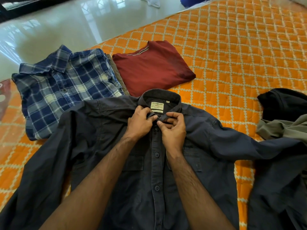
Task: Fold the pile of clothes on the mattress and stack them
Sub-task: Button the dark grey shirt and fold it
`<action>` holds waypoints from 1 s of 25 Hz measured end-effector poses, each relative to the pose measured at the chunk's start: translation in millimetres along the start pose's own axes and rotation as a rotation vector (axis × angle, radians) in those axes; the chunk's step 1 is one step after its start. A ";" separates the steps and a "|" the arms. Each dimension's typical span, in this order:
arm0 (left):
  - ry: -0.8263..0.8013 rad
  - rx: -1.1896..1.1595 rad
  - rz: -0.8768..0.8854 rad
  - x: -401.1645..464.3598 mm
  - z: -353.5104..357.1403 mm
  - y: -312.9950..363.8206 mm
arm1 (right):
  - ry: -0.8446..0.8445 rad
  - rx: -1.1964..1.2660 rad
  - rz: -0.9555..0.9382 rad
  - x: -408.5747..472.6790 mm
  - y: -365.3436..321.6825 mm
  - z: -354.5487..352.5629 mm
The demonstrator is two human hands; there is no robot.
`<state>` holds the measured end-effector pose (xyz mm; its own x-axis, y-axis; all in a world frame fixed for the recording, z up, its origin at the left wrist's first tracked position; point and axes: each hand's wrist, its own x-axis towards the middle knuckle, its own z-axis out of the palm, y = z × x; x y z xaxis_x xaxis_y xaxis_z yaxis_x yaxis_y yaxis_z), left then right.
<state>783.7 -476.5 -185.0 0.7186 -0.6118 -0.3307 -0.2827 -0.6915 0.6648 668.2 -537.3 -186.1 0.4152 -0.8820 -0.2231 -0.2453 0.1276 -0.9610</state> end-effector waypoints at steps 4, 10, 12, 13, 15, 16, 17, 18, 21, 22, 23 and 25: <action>0.002 -0.085 -0.011 -0.4 -0.4 -0.2 | 0.000 -0.079 -0.045 -3.1 -5.7 3.9; -0.050 -0.148 -0.057 3.9 -3.8 -0.4 | 0.006 -0.084 -0.074 -6.1 -7.3 7.2; -0.024 -0.149 -0.081 3.0 -2.8 1.8 | 0.021 -0.086 -0.103 -7.0 -6.7 9.6; -0.011 -0.133 -0.096 1.6 -2.0 3.8 | 0.032 -0.090 -0.118 -7.5 -6.1 11.0; 0.014 -0.122 -0.116 0.3 -0.7 5.2 | 0.041 -0.101 -0.138 -7.7 -4.8 14.5; 0.014 -0.147 -0.120 -0.4 -1.1 5.3 | 0.036 -0.100 -0.142 -7.7 -4.3 15.3; 0.004 -0.195 -0.119 -0.3 -1.8 4.6 | 0.021 -0.094 -0.145 -6.9 -3.6 14.7; -0.009 -0.254 -0.117 0.6 -2.0 1.5 | -0.004 -0.086 -0.151 -6.1 -3.1 13.2; -0.055 -0.369 -0.118 5.2 -2.4 -4.0 | -0.128 -0.099 -0.201 1.0 -4.3 -0.6; -0.071 -0.393 -0.120 4.2 -6.1 -1.2 | -0.169 -0.114 -0.234 4.7 -5.7 -5.2; -0.101 -0.424 -0.122 2.5 -10.0 1.7 | -0.200 -0.128 -0.267 8.4 -6.7 -9.1; -0.180 -0.467 -0.126 2.8 -14.8 5.0 | -0.226 -0.144 -0.302 14.3 -9.2 -14.5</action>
<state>793.7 -475.9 -172.7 0.5961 -0.6197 -0.5105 0.1425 -0.5441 0.8269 663.7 -557.7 -178.1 0.6656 -0.7461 0.0201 -0.1962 -0.2008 -0.9598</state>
